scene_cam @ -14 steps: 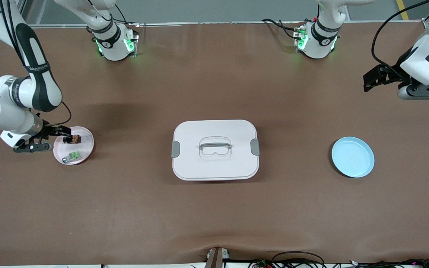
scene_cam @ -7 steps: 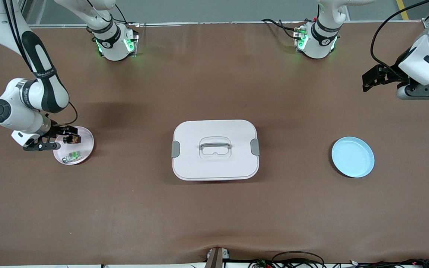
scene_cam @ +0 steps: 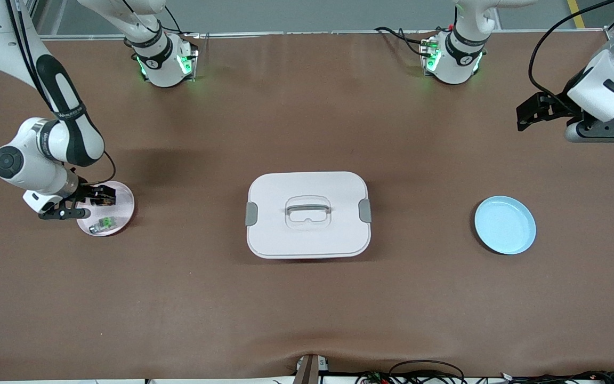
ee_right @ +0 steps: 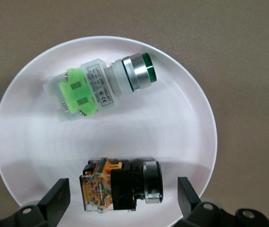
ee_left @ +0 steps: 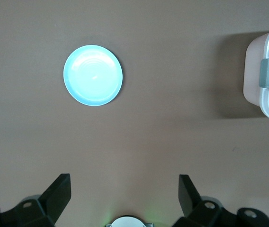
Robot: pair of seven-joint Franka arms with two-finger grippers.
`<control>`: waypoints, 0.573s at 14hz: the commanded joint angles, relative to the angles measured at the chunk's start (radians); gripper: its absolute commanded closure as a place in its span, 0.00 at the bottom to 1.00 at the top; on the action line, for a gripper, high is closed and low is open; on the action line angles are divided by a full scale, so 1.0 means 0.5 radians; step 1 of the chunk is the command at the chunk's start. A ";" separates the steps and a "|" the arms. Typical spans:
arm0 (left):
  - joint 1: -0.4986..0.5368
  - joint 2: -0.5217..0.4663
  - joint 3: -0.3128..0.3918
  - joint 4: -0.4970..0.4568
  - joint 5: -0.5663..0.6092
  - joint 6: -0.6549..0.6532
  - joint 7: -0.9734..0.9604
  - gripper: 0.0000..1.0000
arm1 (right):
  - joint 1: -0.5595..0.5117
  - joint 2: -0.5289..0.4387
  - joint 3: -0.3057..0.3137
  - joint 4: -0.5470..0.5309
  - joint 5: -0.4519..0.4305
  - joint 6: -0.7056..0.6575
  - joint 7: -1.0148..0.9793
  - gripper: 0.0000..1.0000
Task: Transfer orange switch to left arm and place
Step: 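Close the right gripper on the orange-and-black switch and lift it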
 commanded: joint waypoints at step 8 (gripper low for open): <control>0.014 -0.025 -0.035 0.002 -0.008 0.005 0.035 0.00 | -0.009 0.084 0.016 0.026 0.017 0.015 -0.005 0.00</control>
